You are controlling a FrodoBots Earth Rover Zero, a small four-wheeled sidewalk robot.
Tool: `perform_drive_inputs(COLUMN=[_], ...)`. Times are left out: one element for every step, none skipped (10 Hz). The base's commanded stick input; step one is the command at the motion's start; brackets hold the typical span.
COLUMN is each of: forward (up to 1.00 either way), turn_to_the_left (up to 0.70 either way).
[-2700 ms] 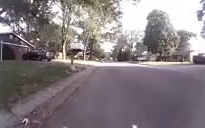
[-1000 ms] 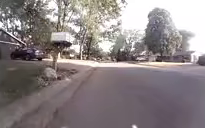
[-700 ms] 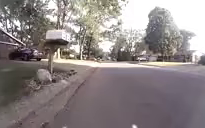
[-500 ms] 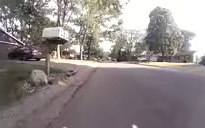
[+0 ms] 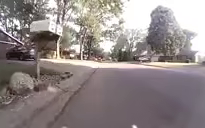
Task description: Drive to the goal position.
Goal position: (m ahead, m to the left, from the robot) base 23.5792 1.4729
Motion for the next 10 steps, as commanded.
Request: perform_drive_inputs(forward=[1.00,1.00,1.00,1.00,1.00,1.00,1.00,1.00,1.00,1.00], turn_to_the_left=[0.00,0.00,0.00,0.00,0.00,0.00,0.00,0.00,0.00,0.00])
